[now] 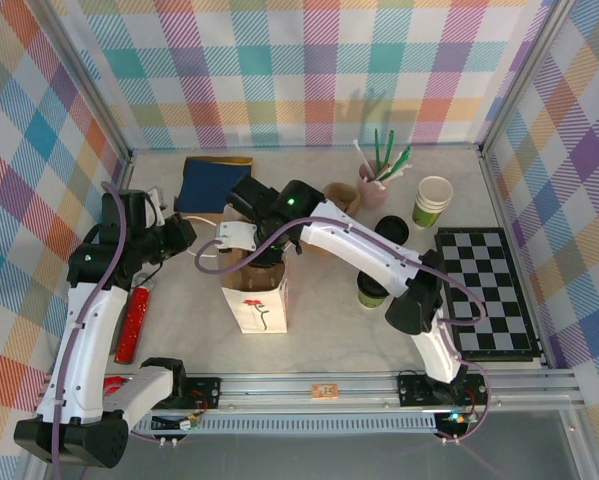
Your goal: Pack the takeout coffee
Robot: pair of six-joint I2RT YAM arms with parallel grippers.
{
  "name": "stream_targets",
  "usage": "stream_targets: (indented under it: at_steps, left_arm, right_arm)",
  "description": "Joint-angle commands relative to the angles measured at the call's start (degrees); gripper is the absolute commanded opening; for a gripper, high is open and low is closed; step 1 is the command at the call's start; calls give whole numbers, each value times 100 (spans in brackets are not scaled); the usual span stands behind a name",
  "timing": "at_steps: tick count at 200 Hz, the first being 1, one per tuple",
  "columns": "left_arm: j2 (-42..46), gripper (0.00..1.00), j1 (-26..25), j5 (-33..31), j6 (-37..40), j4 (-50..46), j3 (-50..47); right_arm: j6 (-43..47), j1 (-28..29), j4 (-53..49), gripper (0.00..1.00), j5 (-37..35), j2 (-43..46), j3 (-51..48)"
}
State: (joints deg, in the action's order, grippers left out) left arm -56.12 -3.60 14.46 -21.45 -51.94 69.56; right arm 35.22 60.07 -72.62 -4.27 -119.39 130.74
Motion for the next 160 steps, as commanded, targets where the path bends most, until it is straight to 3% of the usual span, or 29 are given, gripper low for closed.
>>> stream_targets:
  at_steps: [1,76,105,160]
  left_arm:
    - [79,8,77,22,1,35,-15]
    - [110,7,78,13,27,18,0]
    - [118,7,73,3,29,-9,39]
    - [114,7,78,19,23,6,92]
  right_arm:
    - [80,40,-239,12,-133,-122,154]
    - [-24,40,34,11,-170,-141,-238]
    - [-24,41,296,17,-213,-38,-530]
    - [-33,44,410,18,-232,21,-746]
